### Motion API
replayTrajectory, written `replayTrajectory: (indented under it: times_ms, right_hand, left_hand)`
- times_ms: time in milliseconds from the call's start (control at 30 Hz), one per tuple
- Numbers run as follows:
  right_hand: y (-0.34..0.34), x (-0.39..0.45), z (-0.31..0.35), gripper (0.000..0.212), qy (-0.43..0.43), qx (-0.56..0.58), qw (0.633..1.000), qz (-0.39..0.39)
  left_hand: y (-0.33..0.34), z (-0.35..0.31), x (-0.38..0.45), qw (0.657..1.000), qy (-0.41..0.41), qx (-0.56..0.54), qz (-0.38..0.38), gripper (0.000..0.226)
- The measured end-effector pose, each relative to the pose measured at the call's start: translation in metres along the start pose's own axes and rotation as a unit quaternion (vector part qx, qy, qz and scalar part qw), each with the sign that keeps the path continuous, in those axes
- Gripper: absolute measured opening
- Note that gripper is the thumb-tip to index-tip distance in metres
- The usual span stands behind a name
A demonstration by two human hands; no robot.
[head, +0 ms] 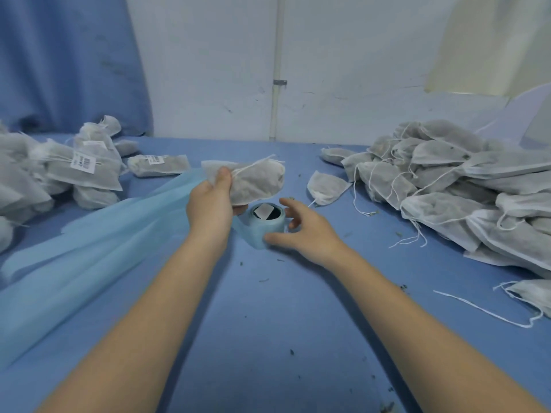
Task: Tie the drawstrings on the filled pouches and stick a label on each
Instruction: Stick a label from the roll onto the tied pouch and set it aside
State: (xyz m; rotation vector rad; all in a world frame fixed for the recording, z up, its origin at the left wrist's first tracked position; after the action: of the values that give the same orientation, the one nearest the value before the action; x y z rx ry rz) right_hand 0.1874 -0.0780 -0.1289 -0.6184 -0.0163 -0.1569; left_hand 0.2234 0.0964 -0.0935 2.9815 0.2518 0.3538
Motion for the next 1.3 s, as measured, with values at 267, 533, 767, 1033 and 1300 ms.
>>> replayTrajectory:
  times_ms: [267,533,767,1033,1300]
  right_hand:
    - [0.008,0.003,0.012,0.058,-0.008,-0.106,0.989,-0.101]
    - [0.006,-0.001,0.017,0.075,-0.008,0.027,0.996,-0.088]
    - [-0.005,-0.016,-0.015,0.051,0.055,0.11,0.992,-0.038]
    - [-0.018,-0.019,-0.003,0.019,0.013,0.037,0.987,-0.158]
    - [-0.021,-0.025,-0.008,0.011,0.03,0.031,0.98,-0.195]
  left_hand:
    - [0.001,-0.002,-0.007,0.987,0.079,0.137,-0.014,0.039]
    - [0.01,-0.012,-0.021,0.968,0.148,0.201,0.0,0.046]
    - [0.013,-0.004,-0.013,0.97,0.117,0.213,0.015,0.044]
    - [0.016,-0.009,-0.019,0.958,0.121,0.261,0.021,0.043]
    - [0.018,-0.011,-0.023,0.955,0.13,0.265,0.008,0.043]
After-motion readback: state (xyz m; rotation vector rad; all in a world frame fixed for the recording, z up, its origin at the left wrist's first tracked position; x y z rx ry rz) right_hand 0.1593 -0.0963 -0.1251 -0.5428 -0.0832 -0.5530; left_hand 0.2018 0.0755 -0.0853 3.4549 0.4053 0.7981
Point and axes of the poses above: each hand's wrist, its own x-axis towards the middle knuckle, its own y-axis out of the palm, z = x × y, the point moved 10 cm from there along x, towards the middle knuckle, and after that the axes turned 6 degrees about y, right-handed, at the moved point
